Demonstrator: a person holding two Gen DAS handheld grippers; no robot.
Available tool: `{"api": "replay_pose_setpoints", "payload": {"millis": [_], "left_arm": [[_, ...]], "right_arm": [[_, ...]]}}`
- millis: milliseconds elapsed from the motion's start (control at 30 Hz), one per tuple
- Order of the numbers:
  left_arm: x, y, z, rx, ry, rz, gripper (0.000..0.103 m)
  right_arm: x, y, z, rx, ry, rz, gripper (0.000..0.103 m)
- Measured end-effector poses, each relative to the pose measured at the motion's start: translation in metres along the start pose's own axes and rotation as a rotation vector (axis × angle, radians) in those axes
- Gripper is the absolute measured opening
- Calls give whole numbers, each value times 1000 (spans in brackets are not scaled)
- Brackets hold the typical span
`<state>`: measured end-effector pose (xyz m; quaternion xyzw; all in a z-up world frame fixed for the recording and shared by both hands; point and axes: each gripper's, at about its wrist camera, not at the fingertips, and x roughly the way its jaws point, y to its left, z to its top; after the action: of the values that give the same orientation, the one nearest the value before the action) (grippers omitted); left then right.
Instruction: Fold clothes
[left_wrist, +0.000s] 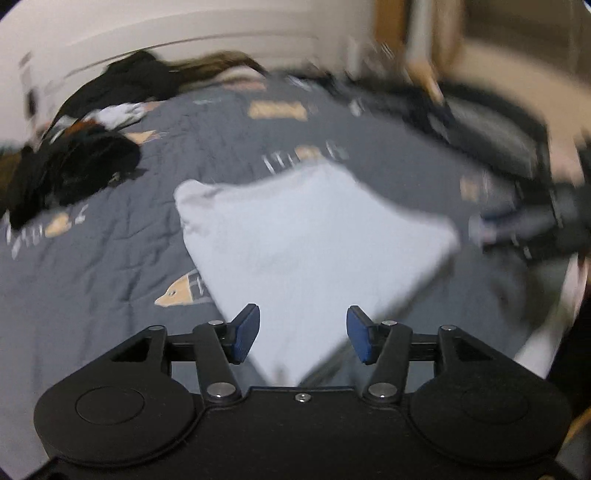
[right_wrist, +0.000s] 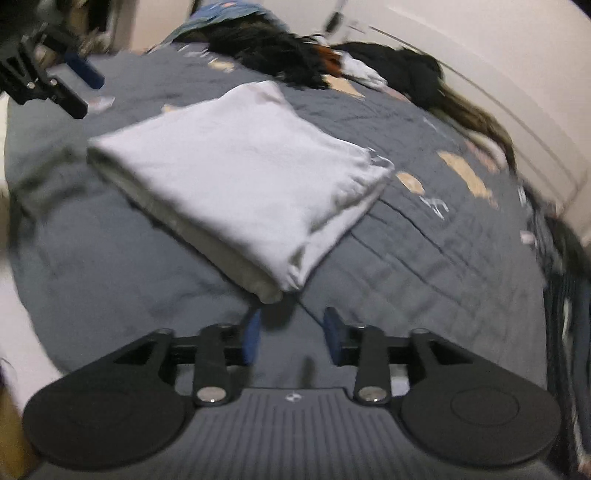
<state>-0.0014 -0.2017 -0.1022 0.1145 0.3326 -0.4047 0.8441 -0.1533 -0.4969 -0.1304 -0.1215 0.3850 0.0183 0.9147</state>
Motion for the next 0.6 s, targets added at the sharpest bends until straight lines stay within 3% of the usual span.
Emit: {"api": "replay_pose_setpoints", "payload": {"millis": [33,100,200,300,433,600], "left_arm": [[7,3,4,-66,-18,23,49],[28,11,11,-181,0,14,21],[58,17,11,-318,60,-82,21],[84,28,1,-404,143,-124,21],[101,43,-14,-426,254,-95,22],[80,49,-18,-406,264,-56,22]], "right_arm": [[-9,-10,1,77,-17,5,40],[-19,-29,10,238,-75,20,41],[-20,-53,27,469,-171,74,42],[5,-58,42,654,-205,217,42],[56,-38,54,707,-132,355,42],[88,-25,38,650,-36,284,40]]}}
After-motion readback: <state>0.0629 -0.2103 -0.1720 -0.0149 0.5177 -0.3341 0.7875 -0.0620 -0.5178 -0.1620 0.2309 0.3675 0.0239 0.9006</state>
